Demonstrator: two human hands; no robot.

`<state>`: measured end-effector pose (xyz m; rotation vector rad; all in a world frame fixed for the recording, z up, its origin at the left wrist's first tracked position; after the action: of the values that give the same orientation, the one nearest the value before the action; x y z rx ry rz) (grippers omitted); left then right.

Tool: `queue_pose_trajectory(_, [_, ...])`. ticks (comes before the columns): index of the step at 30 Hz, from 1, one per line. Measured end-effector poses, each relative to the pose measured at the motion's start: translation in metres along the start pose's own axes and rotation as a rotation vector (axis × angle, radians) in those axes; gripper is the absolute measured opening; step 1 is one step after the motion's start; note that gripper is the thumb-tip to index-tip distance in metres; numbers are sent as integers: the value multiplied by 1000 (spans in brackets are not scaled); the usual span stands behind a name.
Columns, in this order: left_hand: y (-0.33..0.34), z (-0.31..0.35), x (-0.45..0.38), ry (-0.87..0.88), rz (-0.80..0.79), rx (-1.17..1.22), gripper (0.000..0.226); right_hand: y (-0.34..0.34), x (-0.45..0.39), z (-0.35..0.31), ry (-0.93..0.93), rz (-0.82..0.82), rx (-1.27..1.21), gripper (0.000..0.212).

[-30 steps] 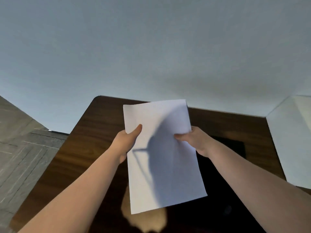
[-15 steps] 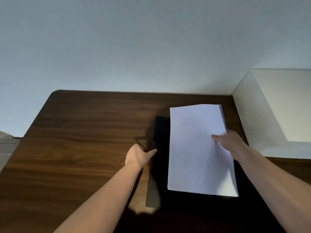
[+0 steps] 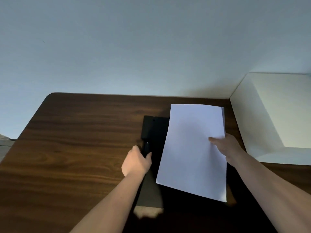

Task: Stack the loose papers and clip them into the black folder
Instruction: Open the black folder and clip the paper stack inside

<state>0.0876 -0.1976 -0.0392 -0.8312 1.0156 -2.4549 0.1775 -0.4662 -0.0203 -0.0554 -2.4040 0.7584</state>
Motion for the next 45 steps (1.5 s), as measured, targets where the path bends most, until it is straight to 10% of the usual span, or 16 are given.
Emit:
queue_pose_trajectory(11, [-57, -34, -39, 82, 209, -176, 57, 10, -17, -5, 12, -36, 75, 49])
queue_pose_trajectory(19, [26, 22, -4, 188, -201, -207, 66, -9, -21, 6, 35, 51, 215, 31])
queue_pose_trajectory(33, [40, 66, -18, -73, -277, -341, 112, -14, -34, 10, 9, 131, 251, 40])
queue_pose_trajectory(45, [-19, 84, -10, 302, -375, -336, 87, -31, -16, -4, 55, -39, 14, 45])
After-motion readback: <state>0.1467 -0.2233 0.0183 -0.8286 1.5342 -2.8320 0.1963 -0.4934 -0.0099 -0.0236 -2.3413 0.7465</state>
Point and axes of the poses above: each hand's wrist, its own x-axis away from the middle knuckle, its own y-axis out of the palm, z = x × y, the point moved 1 cm from there along -x, towards the middle knuckle, and after that the axes turned 12 degrees about x, right-handed, at the moved point
